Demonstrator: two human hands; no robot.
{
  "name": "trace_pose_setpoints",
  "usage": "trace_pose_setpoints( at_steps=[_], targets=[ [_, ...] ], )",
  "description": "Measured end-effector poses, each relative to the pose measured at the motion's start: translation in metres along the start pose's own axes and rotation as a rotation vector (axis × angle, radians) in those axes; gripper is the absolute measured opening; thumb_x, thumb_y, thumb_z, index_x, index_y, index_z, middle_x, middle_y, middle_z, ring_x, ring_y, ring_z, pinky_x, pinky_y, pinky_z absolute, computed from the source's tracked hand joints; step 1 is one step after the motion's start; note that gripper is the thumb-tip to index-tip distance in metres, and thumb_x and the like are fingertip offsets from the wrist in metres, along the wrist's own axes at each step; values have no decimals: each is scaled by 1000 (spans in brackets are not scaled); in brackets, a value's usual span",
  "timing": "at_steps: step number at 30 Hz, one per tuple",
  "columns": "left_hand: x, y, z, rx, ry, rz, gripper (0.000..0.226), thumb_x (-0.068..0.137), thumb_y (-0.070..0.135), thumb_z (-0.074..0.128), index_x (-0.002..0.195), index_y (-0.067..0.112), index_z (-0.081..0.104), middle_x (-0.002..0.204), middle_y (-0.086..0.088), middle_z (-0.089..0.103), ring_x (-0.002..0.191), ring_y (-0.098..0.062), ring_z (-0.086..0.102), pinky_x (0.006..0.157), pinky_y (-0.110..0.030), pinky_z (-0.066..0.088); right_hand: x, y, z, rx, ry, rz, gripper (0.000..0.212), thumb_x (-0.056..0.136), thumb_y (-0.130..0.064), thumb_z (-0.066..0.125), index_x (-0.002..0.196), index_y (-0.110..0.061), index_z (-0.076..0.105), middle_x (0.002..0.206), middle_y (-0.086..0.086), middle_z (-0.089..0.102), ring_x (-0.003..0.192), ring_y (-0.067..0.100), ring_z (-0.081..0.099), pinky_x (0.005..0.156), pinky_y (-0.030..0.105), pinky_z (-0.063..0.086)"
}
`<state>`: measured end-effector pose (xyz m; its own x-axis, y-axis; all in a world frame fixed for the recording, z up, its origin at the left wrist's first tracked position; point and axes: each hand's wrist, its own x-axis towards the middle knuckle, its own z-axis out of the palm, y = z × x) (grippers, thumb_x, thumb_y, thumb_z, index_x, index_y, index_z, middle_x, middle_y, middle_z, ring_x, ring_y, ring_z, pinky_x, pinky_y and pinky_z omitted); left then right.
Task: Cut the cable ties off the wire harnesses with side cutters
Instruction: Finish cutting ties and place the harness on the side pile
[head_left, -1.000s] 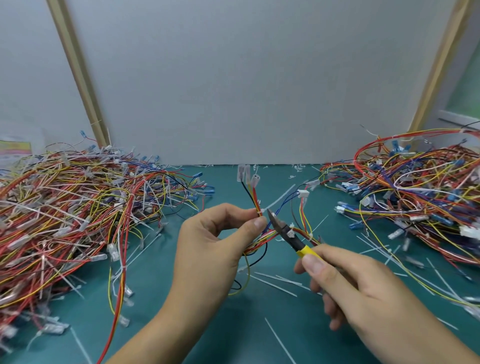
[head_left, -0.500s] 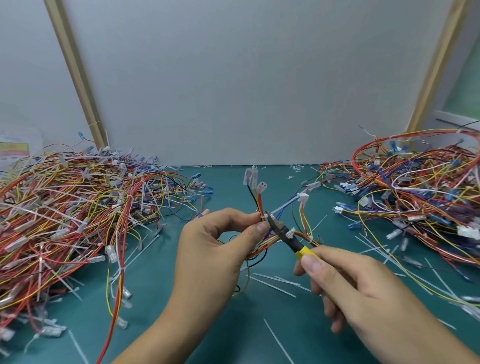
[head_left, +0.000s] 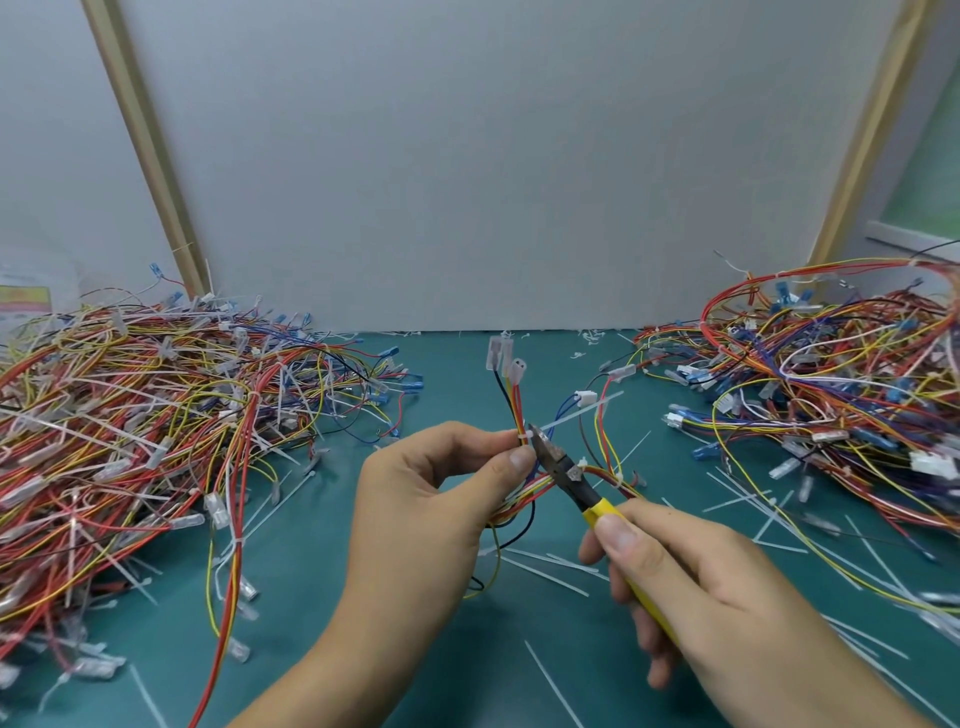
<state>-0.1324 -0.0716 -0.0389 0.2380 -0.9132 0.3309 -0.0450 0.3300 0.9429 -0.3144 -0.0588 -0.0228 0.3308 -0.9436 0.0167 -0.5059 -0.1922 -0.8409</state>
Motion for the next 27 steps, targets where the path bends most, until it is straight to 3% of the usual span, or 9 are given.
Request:
trace_pose_setpoints(
  at_steps=[9, 16, 21, 27],
  targets=[
    [-1, 1, 2, -70, 5, -49, 7, 78, 16, 78, 80, 22, 80, 79, -3, 77, 69, -9, 68, 59, -18, 52, 3, 4, 2, 66, -4, 12, 64, 67, -81, 40, 94, -30, 69, 70, -5, 60, 56, 23, 65, 59, 51, 59],
    [-1, 4, 2, -77, 4, -55, 9, 78, 12, 78, 79, 21, 80, 78, -4, 77, 69, -9, 70, 59, -16, 52, 2, 1, -1, 8, -13, -3, 69, 68, -81, 37, 93, -24, 65, 71, 8, 53, 53, 22, 64, 57, 51, 57],
    [-1, 4, 3, -71, 6, -55, 8, 77, 12, 78, 78, 20, 80, 78, -4, 77, 69, -9, 70, 58, -17, 51, 3, 3, 0, -60, 37, -29, 71, 70, -81, 35, 89, -19, 63, 71, 14, 47, 60, 32, 57, 54, 53, 53],
    [0, 3, 3, -74, 2, -56, 8, 76, 11, 79, 77, 18, 80, 76, -5, 77, 66, -8, 68, 56, -15, 49, 7, 11, -1, -85, 72, -79, 64, 80, -81, 31, 91, -28, 64, 62, 2, 43, 52, 8, 41, 51, 33, 37]
  ],
)
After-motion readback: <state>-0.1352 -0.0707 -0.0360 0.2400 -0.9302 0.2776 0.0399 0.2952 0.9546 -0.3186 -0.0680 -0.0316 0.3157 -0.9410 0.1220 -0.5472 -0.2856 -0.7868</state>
